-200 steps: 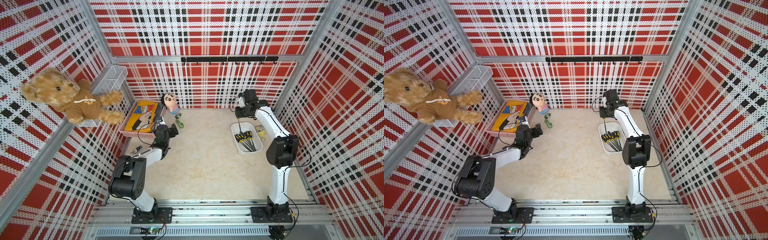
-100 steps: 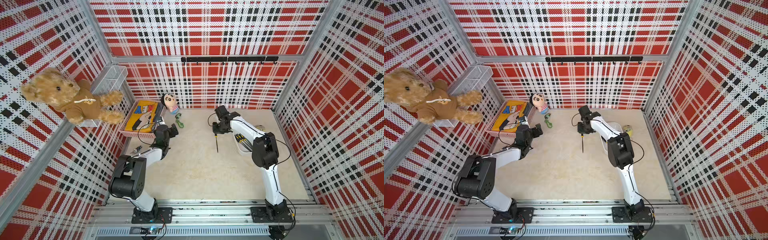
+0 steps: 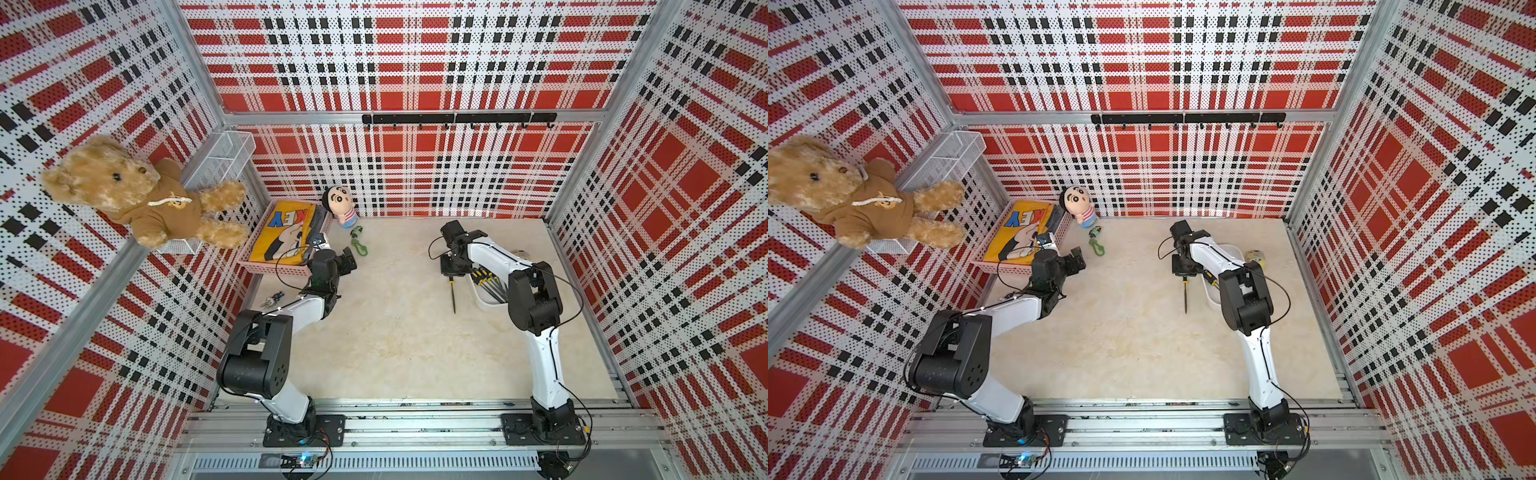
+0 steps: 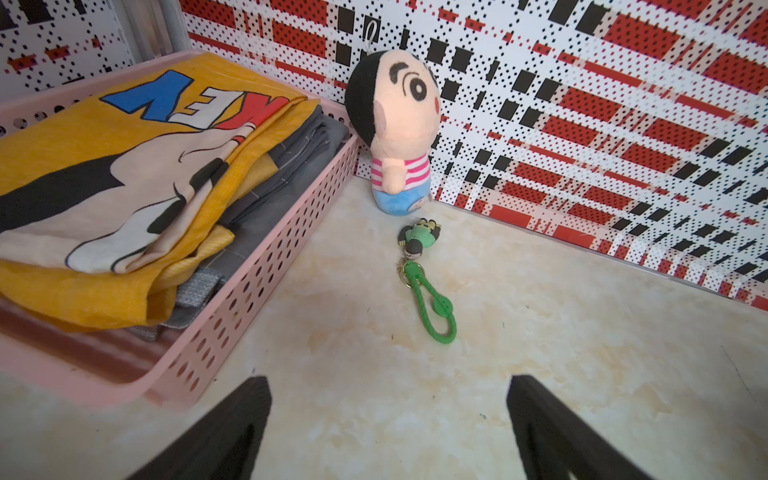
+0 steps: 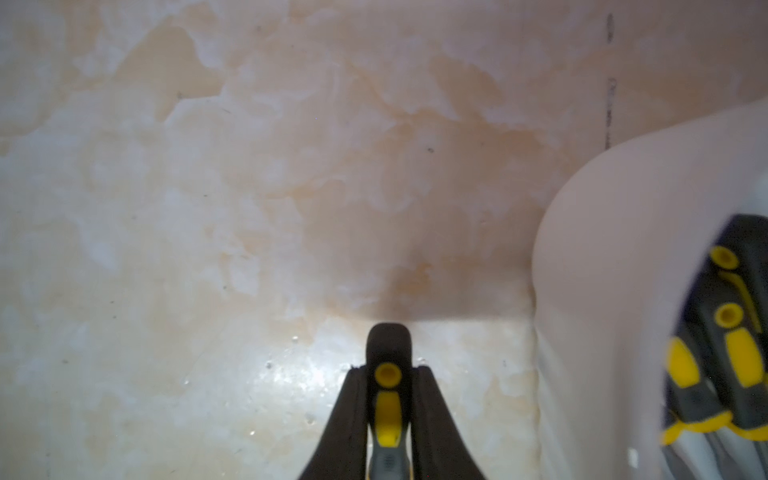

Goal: Take the file tool out of the storage box
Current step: Place the file tool at the center of the board.

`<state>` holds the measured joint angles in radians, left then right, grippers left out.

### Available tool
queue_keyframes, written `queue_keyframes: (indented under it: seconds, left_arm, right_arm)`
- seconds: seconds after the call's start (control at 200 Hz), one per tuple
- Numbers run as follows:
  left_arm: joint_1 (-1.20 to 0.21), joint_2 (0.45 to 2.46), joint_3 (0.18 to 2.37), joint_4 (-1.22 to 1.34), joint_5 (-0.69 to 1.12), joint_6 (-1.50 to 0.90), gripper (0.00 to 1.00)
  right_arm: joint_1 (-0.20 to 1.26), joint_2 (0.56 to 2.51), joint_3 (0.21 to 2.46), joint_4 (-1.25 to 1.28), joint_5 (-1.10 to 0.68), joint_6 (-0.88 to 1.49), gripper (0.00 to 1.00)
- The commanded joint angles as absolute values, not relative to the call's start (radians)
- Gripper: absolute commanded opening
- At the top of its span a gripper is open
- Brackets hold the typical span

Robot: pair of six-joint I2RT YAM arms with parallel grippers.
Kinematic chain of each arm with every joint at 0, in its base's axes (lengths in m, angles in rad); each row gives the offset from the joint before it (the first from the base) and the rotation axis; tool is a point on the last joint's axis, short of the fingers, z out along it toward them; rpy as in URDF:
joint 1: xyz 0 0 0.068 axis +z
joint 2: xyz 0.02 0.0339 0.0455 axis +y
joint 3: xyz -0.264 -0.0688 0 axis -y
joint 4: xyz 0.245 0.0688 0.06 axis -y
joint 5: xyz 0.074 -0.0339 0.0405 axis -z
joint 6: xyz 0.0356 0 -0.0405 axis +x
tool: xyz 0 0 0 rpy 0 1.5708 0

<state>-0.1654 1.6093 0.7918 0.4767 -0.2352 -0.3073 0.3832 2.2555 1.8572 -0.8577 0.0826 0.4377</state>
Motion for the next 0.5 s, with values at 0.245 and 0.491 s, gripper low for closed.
queue_keyframes:
  seconds: [0.245, 0.491]
  left_arm:
    - [-0.168, 1.596, 0.789, 0.46, -0.229, -0.304, 0.95]
    - [-0.168, 1.593, 0.785, 0.459, -0.235, -0.303, 0.96]
  right_arm:
    - [0.365, 2.273, 1.828, -0.848, 0.124, 0.401, 0.13]
    - [0.365, 2.263, 1.828, -0.835, 0.119, 0.403, 0.39]
